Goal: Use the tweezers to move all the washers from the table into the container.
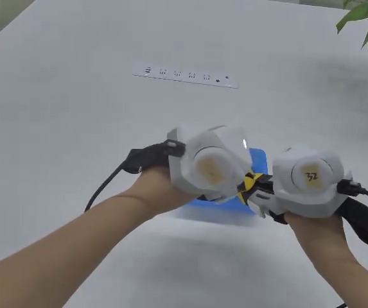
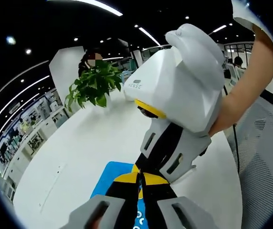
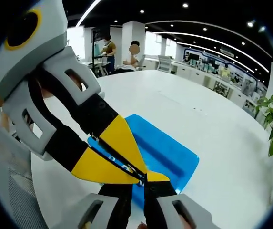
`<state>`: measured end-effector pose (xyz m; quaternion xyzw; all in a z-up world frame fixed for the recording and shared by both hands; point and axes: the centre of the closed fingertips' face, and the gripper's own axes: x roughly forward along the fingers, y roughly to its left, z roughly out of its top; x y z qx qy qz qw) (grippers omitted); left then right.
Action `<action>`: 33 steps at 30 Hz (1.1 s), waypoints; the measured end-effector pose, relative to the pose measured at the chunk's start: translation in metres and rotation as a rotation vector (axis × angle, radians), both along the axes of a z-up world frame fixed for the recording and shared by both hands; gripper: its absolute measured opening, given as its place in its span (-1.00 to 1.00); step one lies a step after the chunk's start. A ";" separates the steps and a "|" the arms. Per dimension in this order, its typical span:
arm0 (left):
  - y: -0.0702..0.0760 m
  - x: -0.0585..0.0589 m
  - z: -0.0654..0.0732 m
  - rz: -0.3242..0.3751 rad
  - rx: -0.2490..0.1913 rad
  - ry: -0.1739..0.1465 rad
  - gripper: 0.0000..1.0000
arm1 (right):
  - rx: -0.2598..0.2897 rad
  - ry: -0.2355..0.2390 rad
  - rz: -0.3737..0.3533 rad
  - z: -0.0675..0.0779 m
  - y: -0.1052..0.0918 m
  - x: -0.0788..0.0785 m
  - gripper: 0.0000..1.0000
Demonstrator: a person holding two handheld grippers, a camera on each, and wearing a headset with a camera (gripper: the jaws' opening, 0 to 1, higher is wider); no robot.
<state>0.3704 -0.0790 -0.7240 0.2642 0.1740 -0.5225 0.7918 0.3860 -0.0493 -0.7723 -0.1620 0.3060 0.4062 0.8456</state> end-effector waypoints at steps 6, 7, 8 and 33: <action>0.003 0.005 0.001 0.039 0.012 0.000 -1.00 | -0.004 0.004 0.006 0.000 0.002 0.001 -0.91; 0.003 0.005 0.001 0.043 0.010 0.007 -1.00 | -0.004 0.005 0.011 0.000 0.003 0.000 -0.91; 0.004 0.004 0.002 0.044 0.011 0.013 -1.00 | -0.003 0.007 0.014 0.000 0.004 -0.001 -0.91; 0.013 -0.024 0.045 -0.002 -0.022 -0.064 -1.00 | 0.019 -0.108 0.002 0.038 0.005 -0.013 -0.86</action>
